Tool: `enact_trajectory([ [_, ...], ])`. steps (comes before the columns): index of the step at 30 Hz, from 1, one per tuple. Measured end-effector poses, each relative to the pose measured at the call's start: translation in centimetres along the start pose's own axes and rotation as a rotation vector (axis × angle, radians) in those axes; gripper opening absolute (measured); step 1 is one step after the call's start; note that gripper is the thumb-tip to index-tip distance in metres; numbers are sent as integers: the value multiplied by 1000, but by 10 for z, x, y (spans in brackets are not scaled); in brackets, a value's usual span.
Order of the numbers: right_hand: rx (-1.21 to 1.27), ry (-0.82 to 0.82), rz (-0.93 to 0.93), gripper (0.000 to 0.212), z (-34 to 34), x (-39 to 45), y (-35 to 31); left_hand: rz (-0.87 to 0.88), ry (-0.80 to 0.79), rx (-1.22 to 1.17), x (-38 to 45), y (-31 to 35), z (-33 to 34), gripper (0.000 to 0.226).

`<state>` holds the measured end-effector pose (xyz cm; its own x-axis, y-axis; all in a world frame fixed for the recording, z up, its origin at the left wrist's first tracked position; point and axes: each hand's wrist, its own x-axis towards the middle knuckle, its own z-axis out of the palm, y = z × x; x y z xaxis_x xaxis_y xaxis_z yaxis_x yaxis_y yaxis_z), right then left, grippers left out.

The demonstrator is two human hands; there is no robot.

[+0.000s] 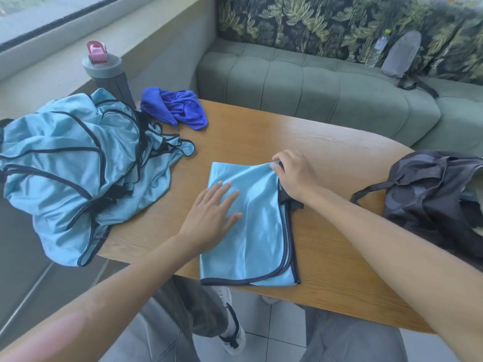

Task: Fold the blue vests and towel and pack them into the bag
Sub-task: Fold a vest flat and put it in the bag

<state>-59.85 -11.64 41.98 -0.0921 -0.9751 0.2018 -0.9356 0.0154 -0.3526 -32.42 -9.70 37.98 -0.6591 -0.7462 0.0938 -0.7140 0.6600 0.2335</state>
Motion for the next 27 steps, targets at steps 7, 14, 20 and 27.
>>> enact_trajectory([
  [7,-60,-229,-321,58,-22,-126,-19,345,-31,-26,-84,-16,-10,66],
  [14,-226,-510,-354,104,-2,-201,-6,425,-124,267,-116,-30,7,101],
  [20,-273,-346,-368,105,14,-228,-10,441,47,285,-132,-11,19,67],
  [27,-48,32,-464,46,18,-258,-10,452,2,30,-135,-9,-15,49],
])
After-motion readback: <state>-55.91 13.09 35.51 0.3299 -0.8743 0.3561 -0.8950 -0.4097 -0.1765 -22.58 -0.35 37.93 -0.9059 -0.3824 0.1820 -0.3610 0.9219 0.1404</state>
